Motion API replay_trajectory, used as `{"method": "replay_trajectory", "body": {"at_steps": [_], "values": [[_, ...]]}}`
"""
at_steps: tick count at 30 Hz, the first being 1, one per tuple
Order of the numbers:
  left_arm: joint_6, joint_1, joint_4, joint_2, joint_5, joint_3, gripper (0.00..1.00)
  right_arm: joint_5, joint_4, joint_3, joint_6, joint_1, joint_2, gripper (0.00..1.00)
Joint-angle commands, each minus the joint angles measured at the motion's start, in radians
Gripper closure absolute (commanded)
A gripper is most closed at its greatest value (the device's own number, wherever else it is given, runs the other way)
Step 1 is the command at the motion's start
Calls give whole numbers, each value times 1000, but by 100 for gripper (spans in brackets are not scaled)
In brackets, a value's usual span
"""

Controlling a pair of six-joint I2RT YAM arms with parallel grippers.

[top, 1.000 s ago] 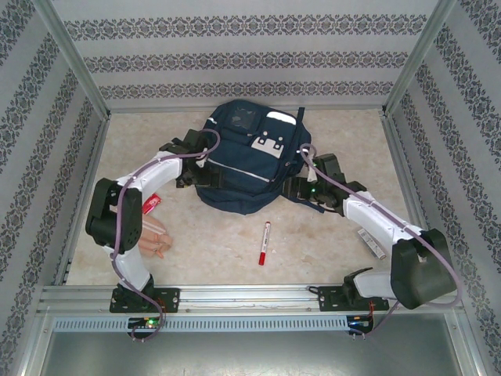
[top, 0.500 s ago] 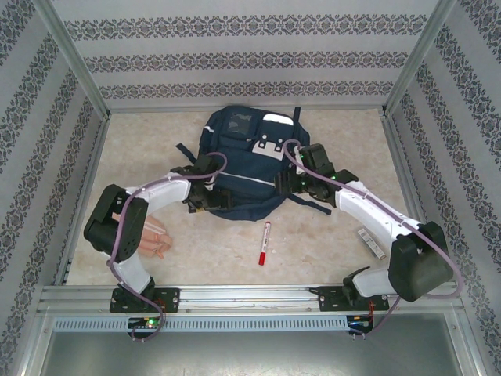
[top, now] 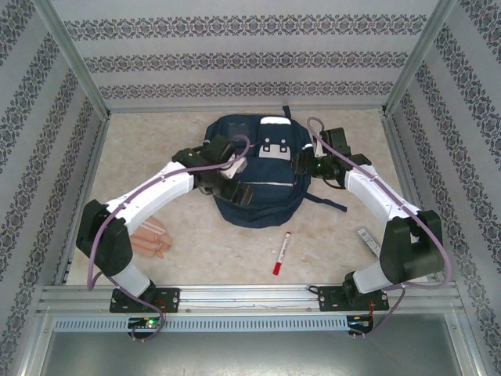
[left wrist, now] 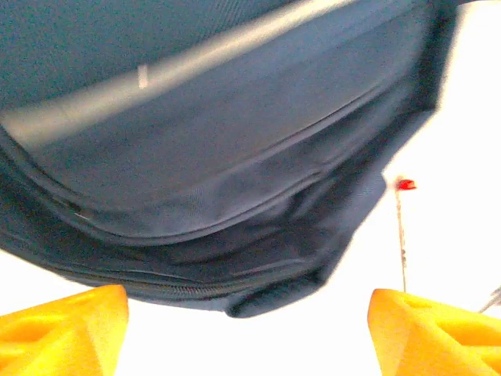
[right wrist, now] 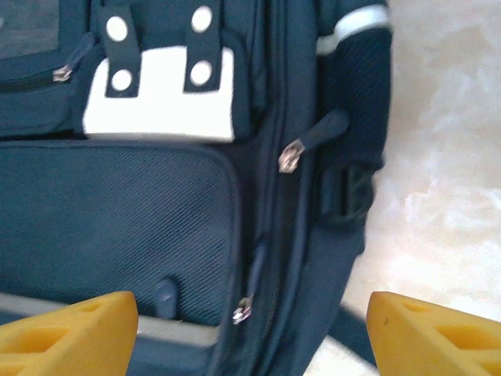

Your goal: Pack books, pencil case, and school supplies into a backpack

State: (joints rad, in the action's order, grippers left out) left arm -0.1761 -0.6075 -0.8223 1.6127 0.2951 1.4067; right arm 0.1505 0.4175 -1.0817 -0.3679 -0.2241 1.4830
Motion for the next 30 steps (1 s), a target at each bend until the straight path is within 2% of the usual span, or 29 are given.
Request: {"method": "replay_trajectory", "body": {"at_steps": [1,3,6,7,11,15,20,24,27,30], "values": [[381,-10,19,-45,21,23,23,43,24,3,-26,12,-7,24],[532,-10,106,-55,41,-16,23,37,47,4,-16,18,-21,24],[761,-14,222,-60,146,-82,23,27,33,48,-20,30,-59,24],[801,-16,270,-57,157,-104,22,26,25,62,-23,36,-62,24],[811,-17,457,15,77,-127,26,19,81,52,-57,74,-41,24],[869,-23,429,147,5,-38,28,8,77,86,-123,88,-42,25],[943,-32,408,205,55,-38,20,34,100,83,-123,94,-35,25],[997,-41,398,235,25,-48,17,35,57,130,-130,98,-52,26],[986,-47,420,266,-49,-42,19,45,86,109,-109,103,-36,25],[1056,-59,366,307,-64,-20,23,37,73,116,-120,106,-40,25]]}}
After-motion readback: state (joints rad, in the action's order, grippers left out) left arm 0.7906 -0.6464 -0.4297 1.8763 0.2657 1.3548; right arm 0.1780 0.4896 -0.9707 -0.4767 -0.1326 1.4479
